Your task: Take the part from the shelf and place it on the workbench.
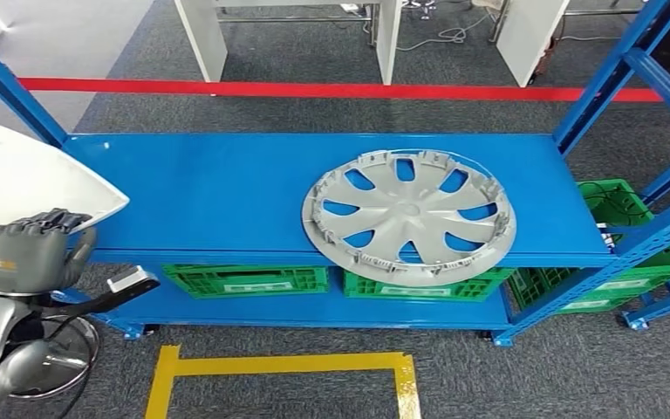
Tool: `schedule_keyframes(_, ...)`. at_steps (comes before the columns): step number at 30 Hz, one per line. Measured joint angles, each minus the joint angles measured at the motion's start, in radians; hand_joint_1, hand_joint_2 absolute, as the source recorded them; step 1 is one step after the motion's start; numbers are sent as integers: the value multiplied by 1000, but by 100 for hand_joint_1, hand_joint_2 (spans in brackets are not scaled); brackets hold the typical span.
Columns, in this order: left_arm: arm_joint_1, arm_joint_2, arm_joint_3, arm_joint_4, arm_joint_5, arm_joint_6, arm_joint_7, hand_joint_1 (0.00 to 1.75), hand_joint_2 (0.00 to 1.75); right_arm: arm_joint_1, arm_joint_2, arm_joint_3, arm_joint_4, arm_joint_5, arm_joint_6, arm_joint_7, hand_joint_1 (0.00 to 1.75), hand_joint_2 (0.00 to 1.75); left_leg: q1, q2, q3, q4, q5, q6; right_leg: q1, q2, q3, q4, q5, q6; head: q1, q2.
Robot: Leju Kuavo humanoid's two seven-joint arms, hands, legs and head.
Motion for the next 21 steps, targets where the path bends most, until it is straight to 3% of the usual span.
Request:
schedule_keyframes(2, 16, 14, 15, -11, -2, 3, -3, 175, 175, -1, 1, -2, -6, 2, -2, 2, 0, 0, 2, -3, -9, 6, 2, -12, -1, -4, -4, -13, 1, -6, 0, 0)
schedule_keyframes(3, 22, 19, 21, -16, -2, 4, -4, 175, 175, -2, 2, -3, -8, 2, -2, 3, 0, 0, 3, -3, -17, 18, -11, -19, -3, -6, -7, -19, 3, -12, -1, 0)
schedule_keyframes(4, 26, 24, 25, -19, -2, 4, -5, 175, 175, -3, 3, -4, -10, 2, -3, 3, 0, 0, 5, -2, -29, 46, -37, -26, -4, -9, -12, -24, 7, -20, -3, 0)
schedule_keyframes(6, 30, 29, 30, -24, -3, 4, -5, 175, 175, -4, 3, -6, -11, 3, -5, 3, 0, 0, 13, 0, -66, 154, -115, -39, -4, -16, -27, -26, 18, -33, -5, 0)
schedule_keyframes(8, 36, 29, 31, -25, -3, 4, -5, 175, 175, -4, 3, -7, -11, 3, -6, 3, 0, 0, 22, 1, -95, 263, -166, -48, -2, -22, -44, -25, 29, -36, -6, 0)
schedule_keyframes(9, 39, 30, 31, -25, -4, 4, -5, 175, 175, -4, 3, -7, -11, 3, -6, 3, 0, 0, 26, 1, -91, 277, -161, -51, -2, -25, -53, -25, 36, -35, -6, 0)
schedule_keyframes(10, 41, 30, 32, -25, -4, 4, -5, 175, 175, -4, 4, -7, -12, 3, -6, 3, 0, 0, 29, 2, -70, 254, -138, -53, -2, -28, -62, -23, 43, -34, -6, 0)
schedule_keyframes(12, 42, 32, 33, -29, -4, 4, -5, 175, 175, -4, 4, -7, -14, 3, -6, 3, 0, 0, 34, 7, 12, 121, -79, -54, -2, -31, -77, -21, 55, -28, -6, 0)
schedule_keyframes(14, 42, 35, 36, -35, -4, 4, -5, 175, 175, -5, 4, -8, -17, 3, -6, 3, 0, 0, 31, 11, 79, 1, -62, -50, -1, -34, -87, -20, 69, -18, -5, 0)
schedule_keyframes(17, 42, 38, 41, -38, -4, 4, -5, 175, 175, -5, 4, -8, -19, 4, -6, 3, 0, 0, 24, 11, 81, -29, -55, -33, -3, -36, -93, -23, 89, 1, -5, 0)
schedule_keyframes(18, 41, 38, 42, -39, -4, 4, -5, 175, 175, -5, 4, -8, -20, 4, -6, 3, 0, 0, 25, 12, 74, -31, -46, -25, -4, -33, -98, -18, 82, 6, -5, 0)
schedule_keyframes(19, 41, 38, 43, -40, -4, 4, -5, 175, 175, -5, 4, -8, -20, 3, -6, 3, 0, 0, 26, 13, 65, -33, -36, -16, -4, -29, -109, 1, 55, 10, -4, 0)
schedule_keyframes(21, 40, 37, 45, -41, -4, 4, -5, 175, 175, -5, 5, -8, -21, 3, -6, 3, 0, 0, 25, 15, 40, -35, -13, -2, -3, -20, -144, 95, -39, 13, -3, 0)
